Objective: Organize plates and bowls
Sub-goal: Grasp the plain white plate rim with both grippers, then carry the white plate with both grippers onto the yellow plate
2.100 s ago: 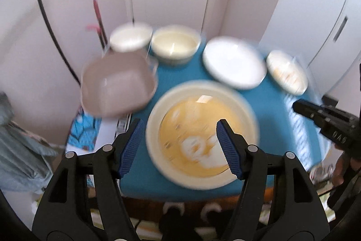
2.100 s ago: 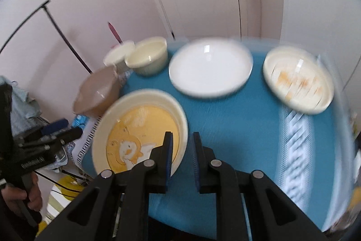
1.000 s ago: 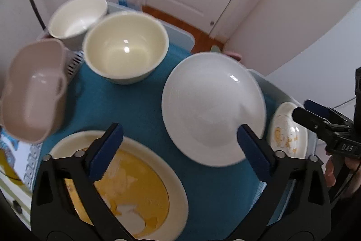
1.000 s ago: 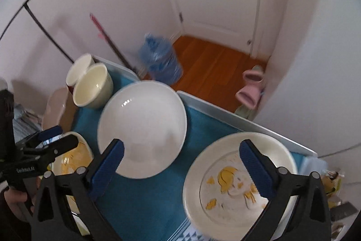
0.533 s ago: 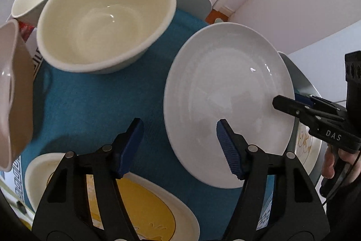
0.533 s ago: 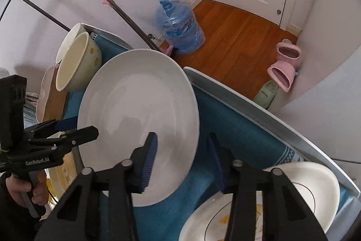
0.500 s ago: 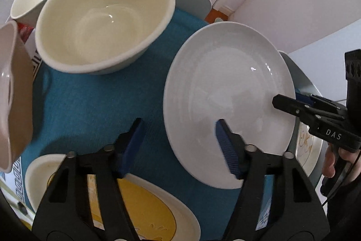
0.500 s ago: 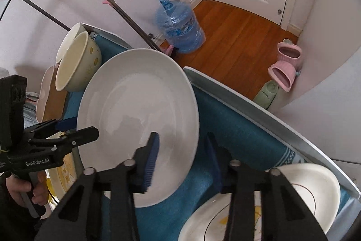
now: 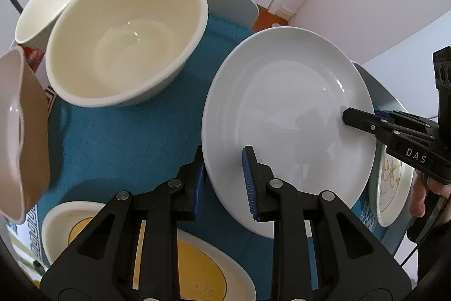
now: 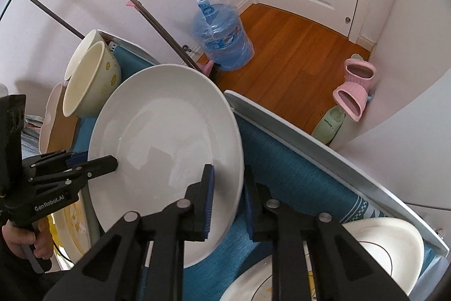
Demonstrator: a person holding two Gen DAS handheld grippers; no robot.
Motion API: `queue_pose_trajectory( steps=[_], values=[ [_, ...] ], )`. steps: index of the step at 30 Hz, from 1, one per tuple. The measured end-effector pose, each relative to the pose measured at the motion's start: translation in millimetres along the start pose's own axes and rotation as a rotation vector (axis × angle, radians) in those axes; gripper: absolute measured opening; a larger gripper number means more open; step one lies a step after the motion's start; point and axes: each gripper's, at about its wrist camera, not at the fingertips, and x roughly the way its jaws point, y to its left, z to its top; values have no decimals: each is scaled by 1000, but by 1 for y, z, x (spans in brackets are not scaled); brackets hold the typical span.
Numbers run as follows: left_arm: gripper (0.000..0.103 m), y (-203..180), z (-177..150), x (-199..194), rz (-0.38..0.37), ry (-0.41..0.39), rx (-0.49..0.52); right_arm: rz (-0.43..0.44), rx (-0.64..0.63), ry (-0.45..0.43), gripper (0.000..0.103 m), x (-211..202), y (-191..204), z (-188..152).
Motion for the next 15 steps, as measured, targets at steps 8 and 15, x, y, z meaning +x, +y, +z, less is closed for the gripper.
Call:
queue_pose_trajectory(
  steps=[8,15],
  values=[
    [22,0,2,-22,3,-34,12,-10,3,-12,18,-19,9,-2],
    [22,-4,-14,-74,-1,-114,52,-18,4,-59,18,-58,37,-11]
  ],
)
